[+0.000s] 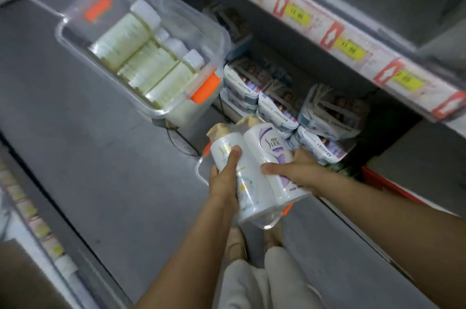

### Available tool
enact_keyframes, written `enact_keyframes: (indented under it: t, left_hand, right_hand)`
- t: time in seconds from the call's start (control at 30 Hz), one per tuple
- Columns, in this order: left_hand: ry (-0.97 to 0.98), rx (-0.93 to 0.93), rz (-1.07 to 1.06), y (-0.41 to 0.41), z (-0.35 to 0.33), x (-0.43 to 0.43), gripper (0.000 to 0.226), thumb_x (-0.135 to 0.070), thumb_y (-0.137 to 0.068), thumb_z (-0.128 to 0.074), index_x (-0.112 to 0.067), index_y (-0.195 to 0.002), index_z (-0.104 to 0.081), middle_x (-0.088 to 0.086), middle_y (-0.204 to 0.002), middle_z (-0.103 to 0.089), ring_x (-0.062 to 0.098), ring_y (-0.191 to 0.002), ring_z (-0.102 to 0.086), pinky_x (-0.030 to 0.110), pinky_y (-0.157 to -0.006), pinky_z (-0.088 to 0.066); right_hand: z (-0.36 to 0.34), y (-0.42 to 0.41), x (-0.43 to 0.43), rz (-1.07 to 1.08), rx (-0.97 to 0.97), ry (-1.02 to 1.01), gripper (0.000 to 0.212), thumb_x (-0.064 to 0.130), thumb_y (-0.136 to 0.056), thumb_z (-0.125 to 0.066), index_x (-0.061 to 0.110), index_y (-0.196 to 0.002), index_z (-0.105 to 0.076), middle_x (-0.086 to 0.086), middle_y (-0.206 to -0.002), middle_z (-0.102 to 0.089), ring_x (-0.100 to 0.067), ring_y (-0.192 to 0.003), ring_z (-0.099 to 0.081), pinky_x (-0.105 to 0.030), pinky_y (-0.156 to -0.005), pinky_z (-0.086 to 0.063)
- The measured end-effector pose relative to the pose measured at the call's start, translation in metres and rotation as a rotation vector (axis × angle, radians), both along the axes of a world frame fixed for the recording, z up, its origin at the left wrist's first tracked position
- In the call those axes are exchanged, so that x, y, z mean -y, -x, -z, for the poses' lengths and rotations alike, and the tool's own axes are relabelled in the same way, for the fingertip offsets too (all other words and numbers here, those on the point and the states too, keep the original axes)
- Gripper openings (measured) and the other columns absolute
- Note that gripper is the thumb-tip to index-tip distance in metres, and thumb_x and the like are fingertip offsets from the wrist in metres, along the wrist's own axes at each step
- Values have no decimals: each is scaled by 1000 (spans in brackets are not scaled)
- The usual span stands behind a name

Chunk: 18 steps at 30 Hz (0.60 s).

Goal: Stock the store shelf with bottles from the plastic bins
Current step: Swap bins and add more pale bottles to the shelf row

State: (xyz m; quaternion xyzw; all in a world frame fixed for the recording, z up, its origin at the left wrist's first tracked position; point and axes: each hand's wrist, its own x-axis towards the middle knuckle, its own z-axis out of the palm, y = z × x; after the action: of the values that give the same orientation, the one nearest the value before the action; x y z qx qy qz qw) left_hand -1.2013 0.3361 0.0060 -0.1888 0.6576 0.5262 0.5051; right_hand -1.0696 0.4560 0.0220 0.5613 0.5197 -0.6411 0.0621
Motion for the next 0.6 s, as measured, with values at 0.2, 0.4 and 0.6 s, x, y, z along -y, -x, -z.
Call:
enact_keyframes:
  t: [0.2, 0.4, 0.6]
  left_hand:
    - [-178, -65, 62, 9, -91, 7, 64, -51, -72, -83, -17, -122, -64, 14, -104, -76, 35, -92, -74, 57, -81, -59]
    - [-330, -139, 172, 18, -189, -1, 70, -50, -68, -83, -18, -126, -62, 13, -105, -76, 34, -92, -74, 53, -75, -61]
    - [-463, -193, 278, 22, -264, -8, 76, -50, -66, -88, -19, -129, -58, 14, -108, -75, 36, -92, -74, 58, -80, -59]
  right_hand:
    - [-106, -3, 12, -22, -106, -57, 45, 33, -62, -93, 13, -97, -73, 1, -80, -77, -13, -75, -75, -30, -74, -61]
    - [-205, -7, 20, 48, -184, -167, 35, 20, -69, -90, 10, -96, -70, -4, -79, -77, -13, -65, -74, -23, -53, -56]
    - [-279, -19, 30, 70, -228, -347, 47, 28, -63, -93, 10, -99, -70, -1, -78, -77, -13, -66, -74, -25, -57, -55]
